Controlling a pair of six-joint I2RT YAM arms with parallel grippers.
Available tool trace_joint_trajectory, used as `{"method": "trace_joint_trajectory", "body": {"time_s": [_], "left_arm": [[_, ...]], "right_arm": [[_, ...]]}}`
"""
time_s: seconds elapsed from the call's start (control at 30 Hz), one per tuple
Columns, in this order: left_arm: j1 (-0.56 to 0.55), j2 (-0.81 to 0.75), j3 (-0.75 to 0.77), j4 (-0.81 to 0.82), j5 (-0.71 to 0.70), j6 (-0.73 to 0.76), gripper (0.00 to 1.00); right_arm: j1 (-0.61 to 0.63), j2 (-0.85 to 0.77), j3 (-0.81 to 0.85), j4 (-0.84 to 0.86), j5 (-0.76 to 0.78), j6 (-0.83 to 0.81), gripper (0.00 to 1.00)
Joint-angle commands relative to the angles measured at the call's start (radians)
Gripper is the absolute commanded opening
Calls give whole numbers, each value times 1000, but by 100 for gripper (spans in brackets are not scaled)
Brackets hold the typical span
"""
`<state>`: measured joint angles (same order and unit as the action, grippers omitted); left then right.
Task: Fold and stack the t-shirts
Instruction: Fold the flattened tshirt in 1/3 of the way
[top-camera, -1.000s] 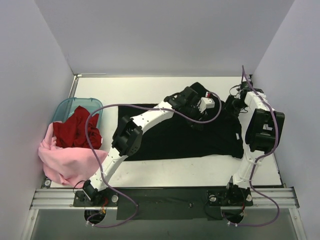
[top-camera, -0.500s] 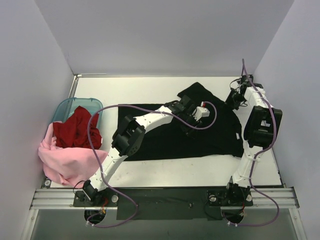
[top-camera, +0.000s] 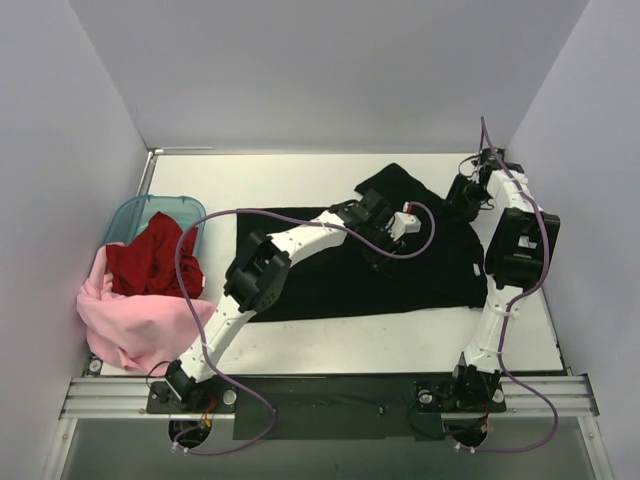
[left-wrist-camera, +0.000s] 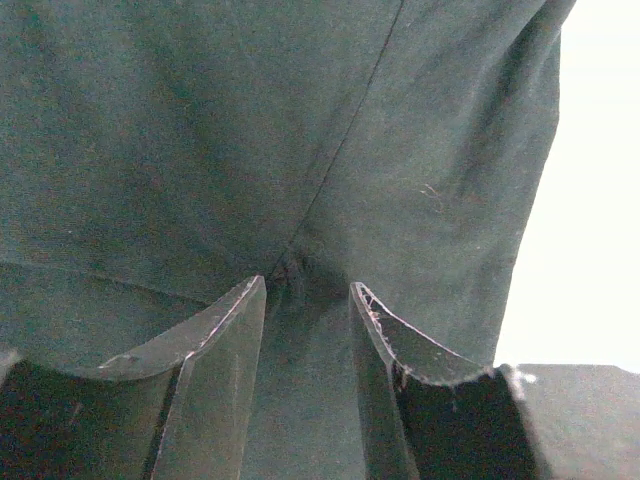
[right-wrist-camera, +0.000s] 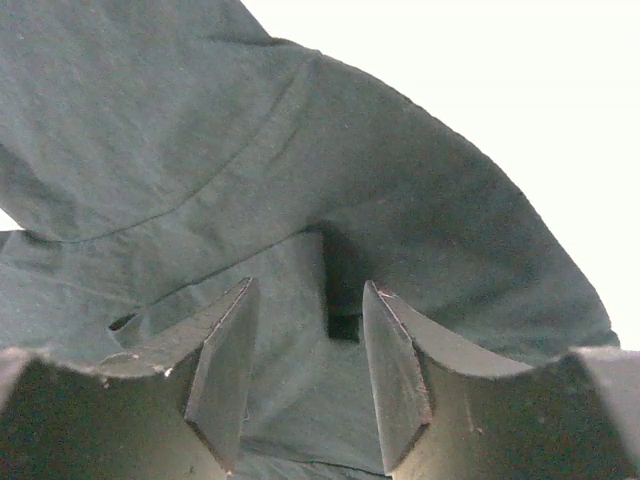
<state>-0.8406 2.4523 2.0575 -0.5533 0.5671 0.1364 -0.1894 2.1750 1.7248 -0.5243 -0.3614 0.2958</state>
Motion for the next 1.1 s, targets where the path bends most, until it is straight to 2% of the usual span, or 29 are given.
{"method": "trace_joint_trajectory", "body": {"time_s": [0.0, 0.07, 0.17, 0.3, 0.4, 0.47, 0.67, 0.83, 1.0, 1.07], "left_arm": [[9, -6, 133, -82, 36, 46, 50], [23, -7, 210, -96, 66, 54, 50], [63, -3, 272, 7, 102, -27, 50], [74, 80, 351, 50, -45, -72, 50], [61, 122, 360, 70, -114, -72, 50], [55, 149, 369, 87, -180, -81, 50], [57, 206, 429, 138, -355, -63, 56], [64, 217, 411, 136, -299, -87, 56], [60, 231, 414, 147, -337, -89, 56], [60, 229, 415, 139, -372, -72, 52]], "right_arm": [[-4, -78, 78, -86, 77, -58, 42], [-4, -158, 36, -98, 154, -57, 43], [-5, -308, -106, -115, 249, -26, 43], [-8, -452, -350, -128, 245, 90, 34], [-13, -509, -477, -115, 198, 126, 10], [-24, -515, -539, -100, 176, 135, 0], [-44, -495, -634, -72, 156, 151, 0], [-59, -466, -674, -65, 173, 161, 0], [-100, -446, -712, -57, 194, 174, 0], [-134, -442, -728, -57, 211, 178, 0]]}}
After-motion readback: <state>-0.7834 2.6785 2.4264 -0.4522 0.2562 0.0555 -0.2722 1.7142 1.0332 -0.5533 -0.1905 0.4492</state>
